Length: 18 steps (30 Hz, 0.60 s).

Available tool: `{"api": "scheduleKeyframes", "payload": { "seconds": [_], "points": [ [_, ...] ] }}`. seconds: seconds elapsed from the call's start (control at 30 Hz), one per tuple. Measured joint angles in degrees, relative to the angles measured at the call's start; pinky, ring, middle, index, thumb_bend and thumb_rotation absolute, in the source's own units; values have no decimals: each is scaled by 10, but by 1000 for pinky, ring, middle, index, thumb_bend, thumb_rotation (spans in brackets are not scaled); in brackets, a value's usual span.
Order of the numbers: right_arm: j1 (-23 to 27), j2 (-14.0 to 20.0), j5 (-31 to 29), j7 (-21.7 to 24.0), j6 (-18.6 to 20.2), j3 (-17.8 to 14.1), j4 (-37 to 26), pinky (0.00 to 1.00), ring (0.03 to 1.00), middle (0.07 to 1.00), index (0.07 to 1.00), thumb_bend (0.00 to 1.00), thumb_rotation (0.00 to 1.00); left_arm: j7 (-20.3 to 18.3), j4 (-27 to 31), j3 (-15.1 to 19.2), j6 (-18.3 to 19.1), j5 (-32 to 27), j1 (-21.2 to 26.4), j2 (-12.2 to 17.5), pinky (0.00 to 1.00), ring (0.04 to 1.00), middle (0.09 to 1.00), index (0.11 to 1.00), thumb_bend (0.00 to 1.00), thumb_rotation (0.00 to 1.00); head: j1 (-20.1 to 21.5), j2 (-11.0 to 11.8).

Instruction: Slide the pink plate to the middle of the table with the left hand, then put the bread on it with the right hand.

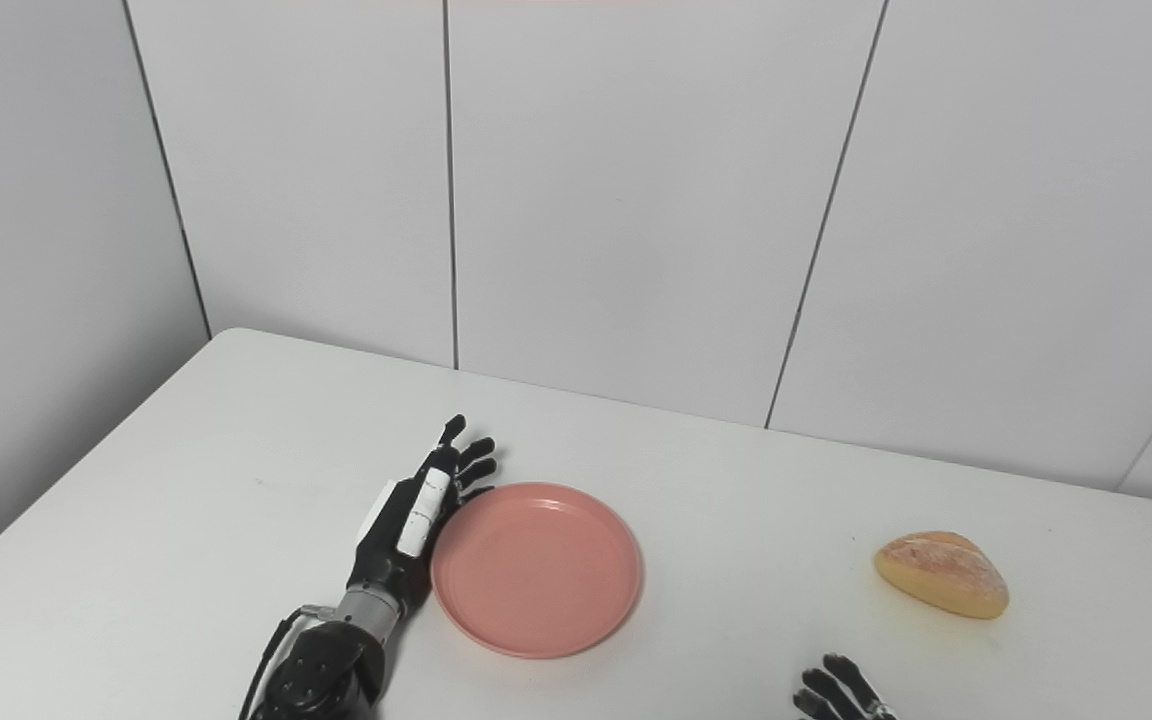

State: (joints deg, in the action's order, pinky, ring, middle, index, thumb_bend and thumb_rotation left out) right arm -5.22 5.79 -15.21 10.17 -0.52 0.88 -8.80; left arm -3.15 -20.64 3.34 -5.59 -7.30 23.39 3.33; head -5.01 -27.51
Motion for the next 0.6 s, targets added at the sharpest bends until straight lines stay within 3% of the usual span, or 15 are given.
{"api": "scheduleKeyframes", "payload": {
  "seconds": [0.23,0.47,0.6],
  "points": [
    [0,-1,1,-1,1,0,-2,816,833,836,852,753,745,2,14,-21,0,24,-10,-3,787,891,945,1000,936,946,0,-3],
    [0,-1,1,-1,1,1,-2,814,829,832,847,757,742,9,20,-32,1,41,-14,-25,786,886,938,1000,970,966,4,-5],
    [0,-3,2,-2,2,4,-3,818,827,827,846,778,739,10,20,-35,1,49,-13,-29,780,889,946,1000,973,967,30,-12]
  ]
}}
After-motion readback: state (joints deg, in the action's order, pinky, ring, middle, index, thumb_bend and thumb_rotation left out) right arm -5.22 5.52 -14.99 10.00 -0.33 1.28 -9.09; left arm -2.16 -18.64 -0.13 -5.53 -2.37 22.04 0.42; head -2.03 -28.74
